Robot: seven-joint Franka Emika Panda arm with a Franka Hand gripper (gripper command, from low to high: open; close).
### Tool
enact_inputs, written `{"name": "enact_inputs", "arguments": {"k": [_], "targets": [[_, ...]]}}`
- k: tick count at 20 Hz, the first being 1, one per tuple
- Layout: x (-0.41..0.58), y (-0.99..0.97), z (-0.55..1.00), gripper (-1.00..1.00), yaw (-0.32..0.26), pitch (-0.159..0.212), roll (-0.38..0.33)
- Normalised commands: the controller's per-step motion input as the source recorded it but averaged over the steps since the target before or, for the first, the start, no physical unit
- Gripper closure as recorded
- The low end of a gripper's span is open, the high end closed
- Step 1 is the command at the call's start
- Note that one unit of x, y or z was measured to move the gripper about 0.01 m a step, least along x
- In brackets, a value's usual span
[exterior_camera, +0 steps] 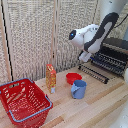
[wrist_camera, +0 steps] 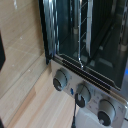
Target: Kindly position your hand close to the oven tray's handle. Softly yet firmly grasp the handle using your hand. Slowly and with caution, draw the tray out until it is fully stretched out.
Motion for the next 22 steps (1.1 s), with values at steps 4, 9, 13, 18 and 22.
{"name": "enact_inputs", "arguments": {"k": [4, 9, 13, 18, 22], "targets": [[-0.187, -0.64, -0.26, -1.0, 0.016, -0.053, -0.047], [-0.147, -0.57, -0.13, -1.0, 0.009, -0.036, -0.018], [-0.051, -0.6, 0.0, -1.0, 0.001, -0.012, 0.012], [-0.046, -0.56, -0.04, -1.0, 0.032, 0.0, 0.006], [0.0, -0.37, -0.09, -1.0, 0.019, 0.001, -0.009]]}}
